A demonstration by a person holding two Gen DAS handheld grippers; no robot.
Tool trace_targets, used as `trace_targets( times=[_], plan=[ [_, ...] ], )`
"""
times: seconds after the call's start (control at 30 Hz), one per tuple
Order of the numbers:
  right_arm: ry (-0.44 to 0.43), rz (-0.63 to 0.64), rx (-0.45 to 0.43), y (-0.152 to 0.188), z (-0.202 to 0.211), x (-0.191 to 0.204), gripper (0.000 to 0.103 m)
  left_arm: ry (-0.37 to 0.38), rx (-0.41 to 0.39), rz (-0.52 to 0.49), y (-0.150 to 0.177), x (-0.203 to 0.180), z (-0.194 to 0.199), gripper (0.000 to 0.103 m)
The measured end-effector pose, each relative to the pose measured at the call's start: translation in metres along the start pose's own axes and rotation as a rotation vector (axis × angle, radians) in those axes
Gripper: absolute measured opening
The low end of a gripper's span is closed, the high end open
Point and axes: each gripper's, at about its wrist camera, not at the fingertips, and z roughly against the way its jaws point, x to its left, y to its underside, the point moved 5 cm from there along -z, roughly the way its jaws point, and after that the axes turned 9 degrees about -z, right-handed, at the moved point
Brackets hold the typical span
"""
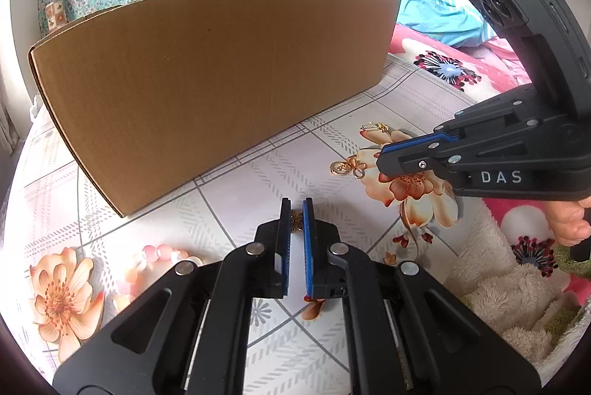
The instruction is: Organize jewelry
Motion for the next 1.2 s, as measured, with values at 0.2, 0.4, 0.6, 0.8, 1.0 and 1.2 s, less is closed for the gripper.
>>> trace_targets(
  times=[0.2, 0.4, 0.6, 0.8, 1.0, 1.2],
  plan=[
    [-0.025, 0.044, -0.012, -0.006, 0.0, 0.009, 0.026, 0.0, 0.0, -0.002, 0.0, -0.001, 0.0, 0.005],
    [0.009, 0.13, 0.0, -0.011, -0.012, 0.031, 0.026, -0.001, -0.001, -0.002, 0.0, -0.001, 0.0, 0.005],
    [-0.015, 0.118, 0.024, -0.002, -0.01, 0.025, 0.013, 0.0, 0.0, -0.003, -0.001, -0.002, -0.001, 0.005],
    [0.011, 0.048, 0.025, 0.001, -0.009, 0.001, 0.013, 0.001, -0.001, -0.002, -0.001, -0.002, -0.001, 0.005],
    [0.005, 0.028, -0.013, -0.001, -0.003, -0.001, 0.014, 0.0, -0.001, -0.003, -0.001, -0.002, -0.001, 0.005],
    [0.031, 0.122, -0.054, -0.004, -0.001, 0.01, 0.014, 0.0, 0.001, -0.005, -0.001, -0.002, -0.002, 0.005]
  ],
)
